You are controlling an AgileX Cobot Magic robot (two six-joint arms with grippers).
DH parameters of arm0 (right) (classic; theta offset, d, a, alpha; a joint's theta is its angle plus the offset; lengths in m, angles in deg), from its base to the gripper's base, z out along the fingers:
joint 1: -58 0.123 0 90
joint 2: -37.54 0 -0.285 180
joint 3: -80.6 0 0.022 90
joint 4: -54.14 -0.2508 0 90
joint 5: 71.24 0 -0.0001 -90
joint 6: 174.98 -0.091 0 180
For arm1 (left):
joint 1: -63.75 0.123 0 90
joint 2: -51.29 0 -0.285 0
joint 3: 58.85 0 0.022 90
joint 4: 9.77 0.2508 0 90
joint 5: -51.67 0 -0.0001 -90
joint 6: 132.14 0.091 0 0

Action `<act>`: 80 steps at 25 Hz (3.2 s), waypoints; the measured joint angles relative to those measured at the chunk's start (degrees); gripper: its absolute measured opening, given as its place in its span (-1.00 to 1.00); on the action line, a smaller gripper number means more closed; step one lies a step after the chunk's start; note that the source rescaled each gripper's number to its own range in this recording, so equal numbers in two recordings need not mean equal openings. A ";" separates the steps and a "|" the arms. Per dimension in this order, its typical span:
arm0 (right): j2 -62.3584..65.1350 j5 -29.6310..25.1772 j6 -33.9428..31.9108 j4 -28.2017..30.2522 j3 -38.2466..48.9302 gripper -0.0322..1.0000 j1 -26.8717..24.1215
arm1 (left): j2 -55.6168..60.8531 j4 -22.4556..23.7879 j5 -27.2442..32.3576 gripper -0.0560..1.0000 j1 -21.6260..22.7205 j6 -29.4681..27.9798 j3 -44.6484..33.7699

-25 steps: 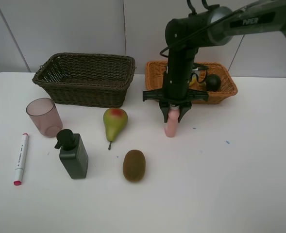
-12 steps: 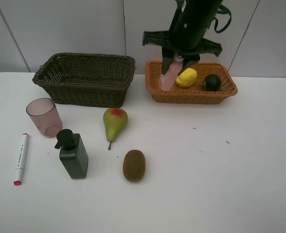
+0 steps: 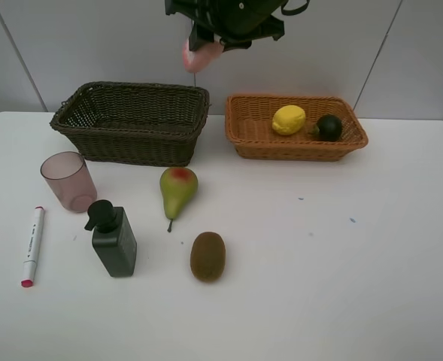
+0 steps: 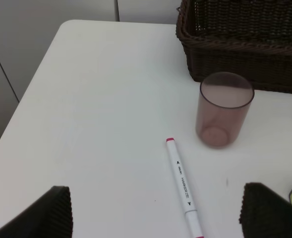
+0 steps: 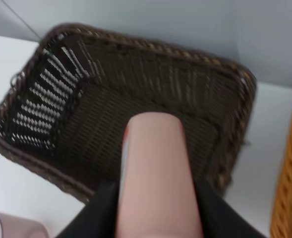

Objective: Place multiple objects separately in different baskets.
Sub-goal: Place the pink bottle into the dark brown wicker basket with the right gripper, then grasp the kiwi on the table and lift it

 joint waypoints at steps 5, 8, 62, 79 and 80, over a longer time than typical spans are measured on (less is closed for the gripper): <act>-7.71 2.35 1.32 0.00 -5.75 -0.93 0.35 | 0.00 0.00 0.00 0.79 0.00 0.00 0.00; -13.01 3.43 4.10 0.00 -9.94 -0.93 0.35 | 0.00 0.00 0.00 0.79 0.00 0.00 0.00; -25.56 11.93 9.77 0.65 -15.72 1.00 2.45 | 0.00 0.00 0.00 0.79 0.00 0.00 0.00; -4.30 -34.77 4.45 5.02 -15.72 1.00 2.45 | 0.00 0.00 0.00 0.79 0.00 0.00 0.00; -3.47 -35.83 3.54 5.20 -15.57 1.00 2.45 | 0.00 0.00 0.00 0.79 0.00 0.00 0.00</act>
